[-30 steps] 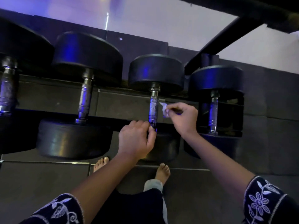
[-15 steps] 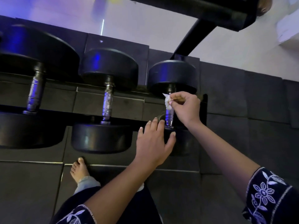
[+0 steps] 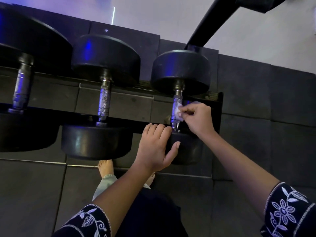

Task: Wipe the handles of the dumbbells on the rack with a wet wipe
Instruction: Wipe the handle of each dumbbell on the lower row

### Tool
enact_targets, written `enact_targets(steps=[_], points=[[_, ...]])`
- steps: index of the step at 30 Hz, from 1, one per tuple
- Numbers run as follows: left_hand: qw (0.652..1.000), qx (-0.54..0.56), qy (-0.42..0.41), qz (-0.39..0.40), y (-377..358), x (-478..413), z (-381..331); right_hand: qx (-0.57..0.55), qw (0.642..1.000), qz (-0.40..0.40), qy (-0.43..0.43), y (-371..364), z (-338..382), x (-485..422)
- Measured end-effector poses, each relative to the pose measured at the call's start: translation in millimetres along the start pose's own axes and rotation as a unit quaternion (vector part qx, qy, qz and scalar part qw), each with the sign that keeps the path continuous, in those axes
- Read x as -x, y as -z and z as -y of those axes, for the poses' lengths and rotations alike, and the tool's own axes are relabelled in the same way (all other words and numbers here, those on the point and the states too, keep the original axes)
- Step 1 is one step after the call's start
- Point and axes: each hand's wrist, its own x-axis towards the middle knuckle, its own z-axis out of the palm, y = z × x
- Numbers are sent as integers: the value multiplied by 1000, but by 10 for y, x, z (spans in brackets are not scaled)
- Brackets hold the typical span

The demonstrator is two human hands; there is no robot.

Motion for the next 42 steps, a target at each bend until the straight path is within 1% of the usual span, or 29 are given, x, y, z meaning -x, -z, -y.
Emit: enact_targets(steps=[2,4,5,8,10,12,15,17,18,21,23,25,28,30,31,34,36,38,41,42], points=[[999,19,-15,-26,-36,-12,32,20,999,24,31,7,20,26],[999,29,-21,-31,-55,-16,48,30,997,12,64,3,56,18],[999,33,-22,-31,-57,-15,50,23,998,-5,66,-7,63,-21],[999,37,-23,-25,-47,-20,50,-29,998,-51,16,-50,94,-232],[999,35,-22,-18,-44,-29,51,-45,997,-54,-13,-63,86,-289],[999,34,-20,-12,-45,-24,54,-20,999,-32,-7,-58,57,-183],[999,27,-24,-11,-35,-33,40,13,999,30,-10,5,19,54],[999,24,-27,-11,-40,-39,33,17,999,43,-11,31,19,14],[999,24,-27,-12,-43,-43,32,13,1000,26,-8,29,40,-63],[999,25,-26,-12,-41,-49,20,-28,997,-68,-31,17,140,-380],[999,26,-26,-12,-36,-54,29,-43,993,-95,-55,5,163,-456],[999,27,-28,-10,-35,-42,38,-42,994,-74,-64,-13,133,-332],[999,25,-26,-5,-34,-57,32,-19,997,11,-71,-10,66,-5],[999,28,-25,-1,-26,-62,28,-19,996,30,-78,0,61,11],[999,29,-24,1,-21,-62,31,-27,996,13,-85,-6,71,-58],[999,33,-23,4,-17,-59,41,-59,990,-78,-105,-5,156,-386],[999,35,-21,7,-12,-59,48,-82,985,-94,-121,0,173,-483],[999,38,-20,9,-18,-57,56,-78,986,-66,-131,5,149,-350],[999,35,-20,12,-28,-59,55,-54,987,9,-149,11,81,3],[999,36,-19,14,-30,-60,46,-52,987,18,-151,18,70,43]])
